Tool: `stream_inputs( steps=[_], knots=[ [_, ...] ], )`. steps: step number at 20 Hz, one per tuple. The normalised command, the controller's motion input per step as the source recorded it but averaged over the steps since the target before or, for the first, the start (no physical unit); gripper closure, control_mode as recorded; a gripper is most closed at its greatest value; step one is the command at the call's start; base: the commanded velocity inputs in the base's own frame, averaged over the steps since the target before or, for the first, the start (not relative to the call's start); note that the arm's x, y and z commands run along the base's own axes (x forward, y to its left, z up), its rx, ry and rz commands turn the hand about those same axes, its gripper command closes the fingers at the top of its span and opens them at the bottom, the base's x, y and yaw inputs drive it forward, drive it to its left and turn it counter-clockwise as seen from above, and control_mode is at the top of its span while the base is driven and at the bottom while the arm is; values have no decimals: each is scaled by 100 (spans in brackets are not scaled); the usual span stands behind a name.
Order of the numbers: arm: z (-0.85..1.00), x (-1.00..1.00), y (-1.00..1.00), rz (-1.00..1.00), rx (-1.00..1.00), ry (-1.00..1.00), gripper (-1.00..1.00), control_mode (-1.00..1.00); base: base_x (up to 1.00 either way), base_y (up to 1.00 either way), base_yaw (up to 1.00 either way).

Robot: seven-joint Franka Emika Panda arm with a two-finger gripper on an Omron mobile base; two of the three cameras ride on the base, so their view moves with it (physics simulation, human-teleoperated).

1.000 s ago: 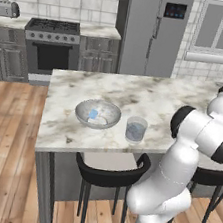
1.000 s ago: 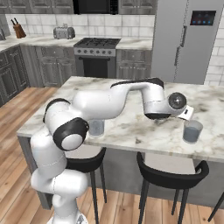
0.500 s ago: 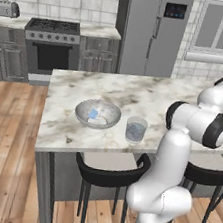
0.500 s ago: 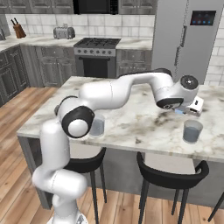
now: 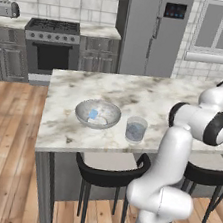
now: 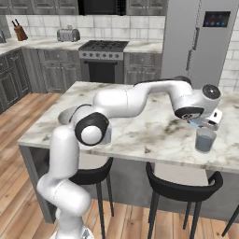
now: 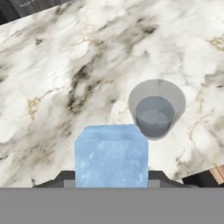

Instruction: There are four ice cubes in the ice bowl. Place two ice cubes in each glass of water.

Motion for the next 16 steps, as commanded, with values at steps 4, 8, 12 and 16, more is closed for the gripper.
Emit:
stream_inputs(
  steps=[4,8,12,16],
  knots=[
    [-9,32,-10,0,-1,8,100,-100,0,0,0],
    [-14,20,-23,0,0,12,100,-100,0,0,0],
    [-14,11,-29,0,0,11,100,-100,0,0,0],
    [-12,16,-18,0,0,7,100,-100,0,0,0]
  ],
)
